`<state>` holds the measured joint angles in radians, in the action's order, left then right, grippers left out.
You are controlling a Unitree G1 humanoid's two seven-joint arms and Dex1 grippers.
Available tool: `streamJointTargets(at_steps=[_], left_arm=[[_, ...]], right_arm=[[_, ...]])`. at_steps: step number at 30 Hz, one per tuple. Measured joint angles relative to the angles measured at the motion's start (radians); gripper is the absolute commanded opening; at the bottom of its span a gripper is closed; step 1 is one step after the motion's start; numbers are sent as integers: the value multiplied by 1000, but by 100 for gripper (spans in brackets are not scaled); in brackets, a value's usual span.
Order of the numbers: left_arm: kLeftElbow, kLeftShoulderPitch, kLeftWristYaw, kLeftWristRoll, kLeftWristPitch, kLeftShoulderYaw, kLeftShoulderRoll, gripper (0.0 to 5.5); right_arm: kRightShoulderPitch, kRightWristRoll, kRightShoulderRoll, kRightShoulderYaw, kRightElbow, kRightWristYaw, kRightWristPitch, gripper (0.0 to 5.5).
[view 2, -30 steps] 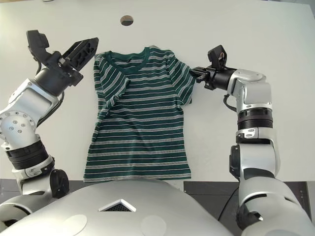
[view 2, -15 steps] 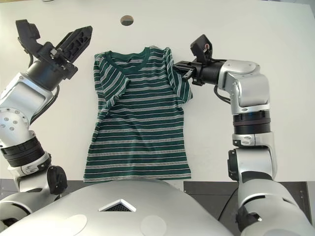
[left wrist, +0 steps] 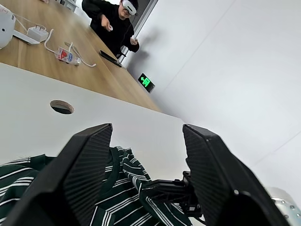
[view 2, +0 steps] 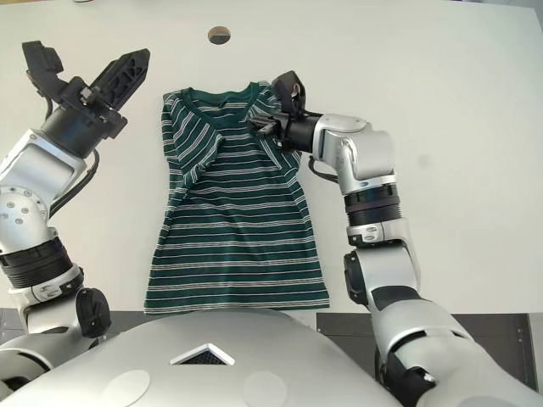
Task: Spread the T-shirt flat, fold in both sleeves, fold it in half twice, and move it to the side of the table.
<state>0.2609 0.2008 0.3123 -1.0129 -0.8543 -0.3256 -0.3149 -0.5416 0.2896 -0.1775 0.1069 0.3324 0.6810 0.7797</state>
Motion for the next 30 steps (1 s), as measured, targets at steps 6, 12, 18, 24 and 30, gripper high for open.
streamJointTargets(at_steps=[6, 12, 18, 24, 30], left_arm=[[-6, 4, 1, 0, 2, 5, 0, 280], [-26, 5, 5, 0, 4, 5, -2, 280], [-39, 10, 5, -1, 5, 5, -2, 280], [-16, 11, -29, -24, 3, 3, 11, 280], [-4, 31, -64, -43, -1, 6, 21, 280]], right_arm=[[-2, -27, 7, 2, 60, -23, -52, 144], [-2, -30, 0, 4, 43, -17, -49, 255], [2, -6, -8, 2, -43, 0, 16, 356], [21, 62, -38, -15, -229, 1, 144, 457], [25, 51, -79, 20, -300, 39, 47, 511]])
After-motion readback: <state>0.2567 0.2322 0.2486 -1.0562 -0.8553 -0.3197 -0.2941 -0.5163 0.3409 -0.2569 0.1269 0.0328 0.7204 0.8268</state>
